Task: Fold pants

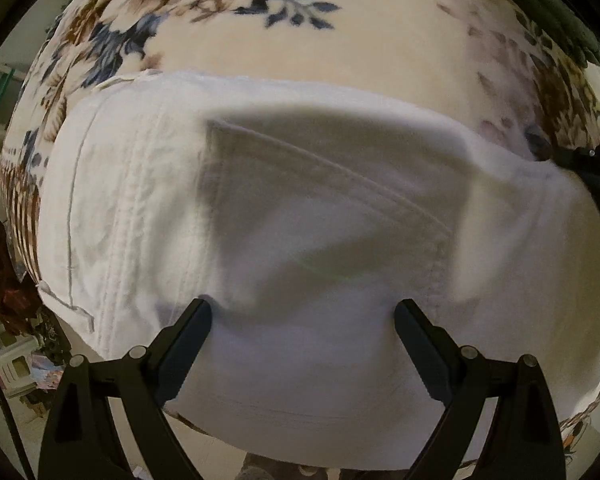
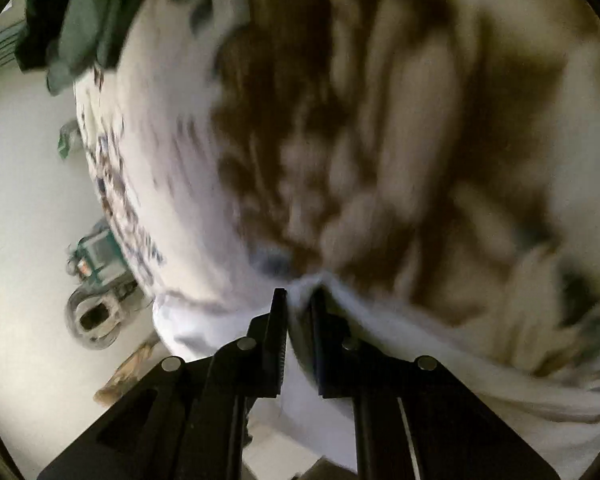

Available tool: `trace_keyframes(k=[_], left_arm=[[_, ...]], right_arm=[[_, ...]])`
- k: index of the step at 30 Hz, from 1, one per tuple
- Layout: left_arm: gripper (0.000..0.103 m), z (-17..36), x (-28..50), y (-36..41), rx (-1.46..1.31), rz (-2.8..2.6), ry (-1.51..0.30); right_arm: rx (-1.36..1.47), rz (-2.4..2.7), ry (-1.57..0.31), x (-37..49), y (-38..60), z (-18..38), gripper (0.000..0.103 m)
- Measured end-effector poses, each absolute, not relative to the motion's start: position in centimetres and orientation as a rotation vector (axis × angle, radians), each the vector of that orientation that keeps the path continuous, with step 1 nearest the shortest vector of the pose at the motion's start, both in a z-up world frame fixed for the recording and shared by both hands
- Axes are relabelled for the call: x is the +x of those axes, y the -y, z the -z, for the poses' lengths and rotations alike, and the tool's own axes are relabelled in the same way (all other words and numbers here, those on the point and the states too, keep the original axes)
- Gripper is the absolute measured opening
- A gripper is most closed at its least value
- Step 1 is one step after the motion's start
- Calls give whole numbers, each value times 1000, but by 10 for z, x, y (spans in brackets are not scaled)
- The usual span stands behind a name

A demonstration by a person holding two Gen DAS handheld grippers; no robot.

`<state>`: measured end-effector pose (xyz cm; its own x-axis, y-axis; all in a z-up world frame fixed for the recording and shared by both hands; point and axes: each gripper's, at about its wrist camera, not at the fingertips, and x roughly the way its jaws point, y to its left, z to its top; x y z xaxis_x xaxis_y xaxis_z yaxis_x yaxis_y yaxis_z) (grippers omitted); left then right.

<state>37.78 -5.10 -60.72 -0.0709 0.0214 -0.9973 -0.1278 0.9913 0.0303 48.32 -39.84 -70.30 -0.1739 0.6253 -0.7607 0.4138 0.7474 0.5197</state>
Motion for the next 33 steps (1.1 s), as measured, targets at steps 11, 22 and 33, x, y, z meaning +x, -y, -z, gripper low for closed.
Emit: trace_keyframes(k=[11,22,33], left_arm=[[94,584,378,97,-36,-63,-1597],[94,550,374,194,73,78,-1504],[94,544,326,342,121,205,-1484]], right_arm=[[639,-441,-1798,448,381,638,65],[846,-51,-1401,391,475,614,74],[1066,573,-1140,107,770,585,76]])
